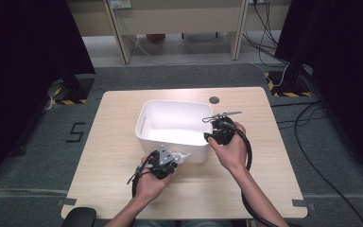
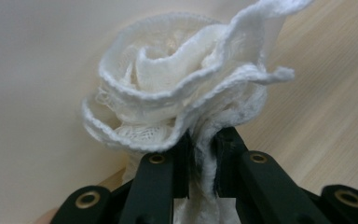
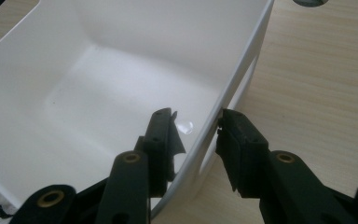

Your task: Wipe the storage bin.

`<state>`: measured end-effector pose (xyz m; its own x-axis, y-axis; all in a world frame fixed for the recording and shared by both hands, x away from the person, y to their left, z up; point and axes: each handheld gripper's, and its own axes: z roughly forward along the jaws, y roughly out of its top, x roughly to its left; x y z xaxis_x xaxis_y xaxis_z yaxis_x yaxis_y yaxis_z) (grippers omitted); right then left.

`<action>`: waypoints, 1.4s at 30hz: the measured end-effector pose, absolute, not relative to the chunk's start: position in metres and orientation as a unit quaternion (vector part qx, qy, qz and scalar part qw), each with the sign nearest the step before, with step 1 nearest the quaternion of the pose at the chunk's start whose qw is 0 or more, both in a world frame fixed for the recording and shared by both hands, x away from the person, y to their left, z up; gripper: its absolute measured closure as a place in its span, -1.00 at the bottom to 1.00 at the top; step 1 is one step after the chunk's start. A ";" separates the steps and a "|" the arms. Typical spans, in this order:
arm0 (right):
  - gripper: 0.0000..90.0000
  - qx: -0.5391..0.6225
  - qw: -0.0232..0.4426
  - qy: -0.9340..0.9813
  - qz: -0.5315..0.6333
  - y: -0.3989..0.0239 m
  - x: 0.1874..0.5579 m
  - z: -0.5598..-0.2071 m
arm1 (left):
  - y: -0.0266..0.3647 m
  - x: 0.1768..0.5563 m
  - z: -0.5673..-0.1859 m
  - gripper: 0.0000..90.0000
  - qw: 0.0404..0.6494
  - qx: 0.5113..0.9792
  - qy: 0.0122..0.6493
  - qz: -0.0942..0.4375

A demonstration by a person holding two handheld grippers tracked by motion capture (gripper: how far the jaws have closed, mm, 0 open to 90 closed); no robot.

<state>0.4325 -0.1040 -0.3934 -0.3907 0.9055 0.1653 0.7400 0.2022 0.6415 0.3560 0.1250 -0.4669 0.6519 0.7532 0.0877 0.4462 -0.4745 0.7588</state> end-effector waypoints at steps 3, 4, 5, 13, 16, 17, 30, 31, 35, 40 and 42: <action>0.44 0.538 0.125 0.765 0.332 -0.104 0.432 -0.393 | 0.125 0.356 -0.468 0.76 0.363 0.833 0.360 0.210; 0.44 0.538 0.125 0.765 0.332 -0.104 0.432 -0.393 | 0.125 0.356 -0.468 0.76 0.363 0.833 0.360 0.210; 0.44 0.537 0.126 0.765 0.332 -0.104 0.432 -0.393 | 0.125 0.356 -0.469 0.76 0.362 0.834 0.360 0.210; 0.44 0.537 0.126 0.765 0.332 -0.103 0.432 -0.393 | 0.123 0.357 -0.472 0.76 0.357 0.836 0.360 0.208; 0.44 0.536 0.126 0.766 0.331 -0.103 0.432 -0.393 | 0.123 0.358 -0.474 0.76 0.355 0.838 0.360 0.207; 0.44 0.536 0.126 0.766 0.332 -0.103 0.432 -0.393 | 0.123 0.358 -0.475 0.76 0.355 0.837 0.361 0.206; 0.44 0.534 0.128 0.766 0.333 -0.102 0.432 -0.394 | 0.121 0.361 -0.482 0.76 0.340 0.845 0.360 0.200; 0.44 0.533 0.129 0.767 0.333 -0.103 0.432 -0.394 | 0.121 0.361 -0.482 0.76 0.340 0.846 0.360 0.199; 0.44 0.536 0.127 0.766 0.332 -0.102 0.432 -0.393 | 0.121 0.362 -0.483 0.76 0.340 0.846 0.360 0.198; 0.44 0.534 0.129 0.767 0.333 -0.103 0.432 -0.394 | 0.121 0.362 -0.485 0.76 0.336 0.848 0.361 0.197; 0.44 0.535 0.129 0.766 0.333 -0.102 0.432 -0.394 | 0.121 0.362 -0.484 0.76 0.334 0.848 0.361 0.195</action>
